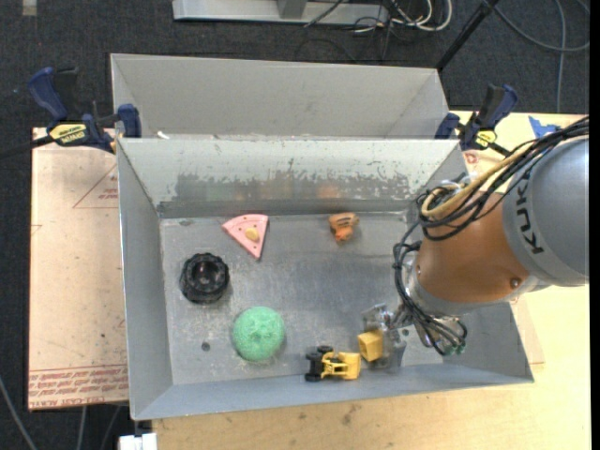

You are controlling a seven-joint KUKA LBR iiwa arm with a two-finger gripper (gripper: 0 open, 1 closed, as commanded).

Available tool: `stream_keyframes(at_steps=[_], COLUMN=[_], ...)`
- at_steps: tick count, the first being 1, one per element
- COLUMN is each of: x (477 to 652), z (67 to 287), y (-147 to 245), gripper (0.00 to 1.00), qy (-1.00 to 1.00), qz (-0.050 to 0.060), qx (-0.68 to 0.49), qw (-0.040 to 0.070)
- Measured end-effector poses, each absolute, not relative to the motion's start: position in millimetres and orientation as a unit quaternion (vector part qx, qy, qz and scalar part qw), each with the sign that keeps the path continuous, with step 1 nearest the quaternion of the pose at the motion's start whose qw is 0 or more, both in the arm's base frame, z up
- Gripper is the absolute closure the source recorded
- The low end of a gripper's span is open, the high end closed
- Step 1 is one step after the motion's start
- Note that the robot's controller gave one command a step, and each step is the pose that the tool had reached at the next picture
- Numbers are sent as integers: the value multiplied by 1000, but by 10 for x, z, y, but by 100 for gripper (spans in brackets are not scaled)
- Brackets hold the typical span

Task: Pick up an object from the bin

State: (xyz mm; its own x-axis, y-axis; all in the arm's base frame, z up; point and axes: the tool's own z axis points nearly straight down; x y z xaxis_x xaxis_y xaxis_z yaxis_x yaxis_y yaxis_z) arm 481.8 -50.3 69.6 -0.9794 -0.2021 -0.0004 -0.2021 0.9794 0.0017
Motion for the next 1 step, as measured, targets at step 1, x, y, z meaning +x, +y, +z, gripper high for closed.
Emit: stream_keyframes(at_steps=[1], x=[5102], z=[2169], y=[-87], gripper=[100], qy=[991], qz=[0], qx=[-131], qw=[2])
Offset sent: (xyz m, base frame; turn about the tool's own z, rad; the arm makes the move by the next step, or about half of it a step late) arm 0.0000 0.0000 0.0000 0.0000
